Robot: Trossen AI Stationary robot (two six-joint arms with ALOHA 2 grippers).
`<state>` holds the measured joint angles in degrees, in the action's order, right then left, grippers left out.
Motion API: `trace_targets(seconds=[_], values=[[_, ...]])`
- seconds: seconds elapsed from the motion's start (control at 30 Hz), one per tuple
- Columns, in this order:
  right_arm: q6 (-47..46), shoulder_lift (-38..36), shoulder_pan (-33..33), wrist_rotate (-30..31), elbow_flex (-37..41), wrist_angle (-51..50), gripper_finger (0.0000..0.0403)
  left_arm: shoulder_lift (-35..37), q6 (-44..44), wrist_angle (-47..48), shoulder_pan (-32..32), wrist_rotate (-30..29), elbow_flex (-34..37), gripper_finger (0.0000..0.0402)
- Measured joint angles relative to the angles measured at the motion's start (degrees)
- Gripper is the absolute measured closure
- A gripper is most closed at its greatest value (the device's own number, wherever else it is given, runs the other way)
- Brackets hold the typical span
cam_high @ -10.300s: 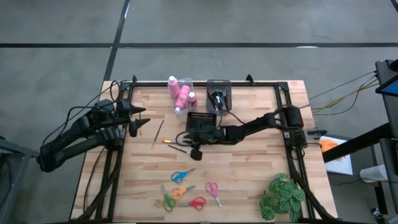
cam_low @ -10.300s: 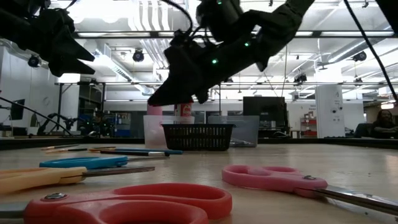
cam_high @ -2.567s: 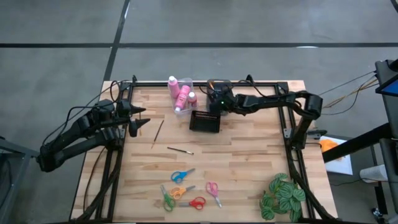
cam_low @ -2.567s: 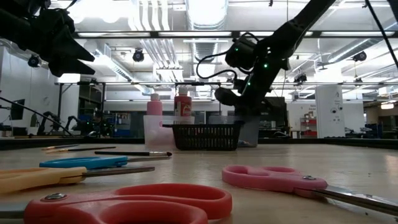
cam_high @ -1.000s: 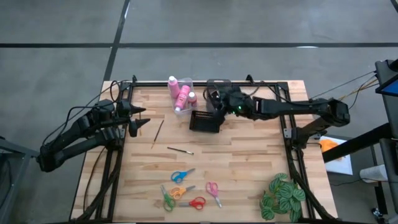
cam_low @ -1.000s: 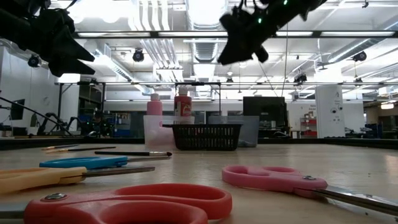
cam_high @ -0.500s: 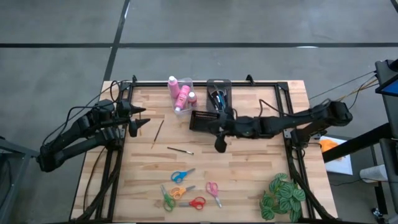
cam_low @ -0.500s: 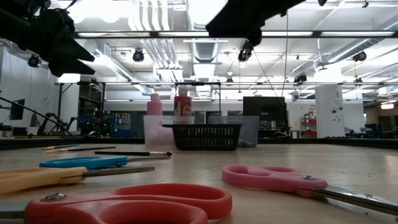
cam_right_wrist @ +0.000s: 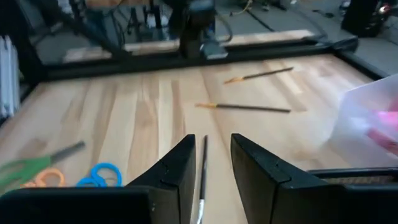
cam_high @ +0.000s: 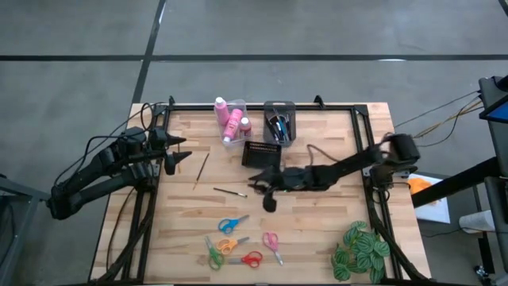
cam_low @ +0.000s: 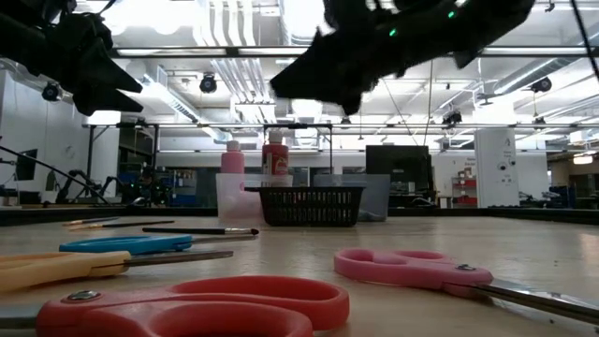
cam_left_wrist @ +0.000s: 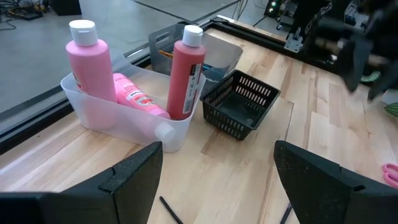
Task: Pick & Place Paint Supplies
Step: Put the black paint brush into the gray bin
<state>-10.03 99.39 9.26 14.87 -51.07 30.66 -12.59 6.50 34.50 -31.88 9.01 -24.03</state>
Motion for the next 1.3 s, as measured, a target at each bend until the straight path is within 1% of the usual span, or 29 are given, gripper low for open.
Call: trace_targets(seconds=[0.1,0.17,0.27,0.4,0.67,0.93,1.17,1.3], values=[[0.52,6.03,0.74,0.04,-3.8,0.04,0.0303,-0.01,0.0,0.0,0.0,-0.02,0.0,0.0091],[-1.13,9.67,1.05,0.02,-6.43,-0.07,0.0303,-0.01,0.0,0.0,0.0,-0.02,0.0,0.0091],[-3.62,13.73,1.03,0.04,-10.33,-0.17,0.0303,0.0,0.0,-0.01,0.0,-0.01,0.0,0.0091],[-3.81,18.0,0.83,0.16,-14.06,-1.13,0.0302,-0.01,0.0,0.0,0.0,0.01,0.0,0.0091],[-5.01,24.14,0.73,1.71,-21.53,-11.57,0.0302,0.0,0.0,0.0,0.0,0.01,0.0,0.0091],[-8.28,27.35,0.15,1.77,-26.45,-20.89,0.0302,0.01,0.0,-0.01,0.0,-0.01,0.0,0.0091],[-12.1,27.39,-0.15,1.78,-26.31,-25.89,0.0303,0.01,0.0,0.08,0.0,0.0,-0.02,0.0091],[-12.44,27.3,-0.15,1.74,-26.25,-27.01,0.0303,0.01,0.0,0.0,0.0,-0.01,-0.02,0.0091]])
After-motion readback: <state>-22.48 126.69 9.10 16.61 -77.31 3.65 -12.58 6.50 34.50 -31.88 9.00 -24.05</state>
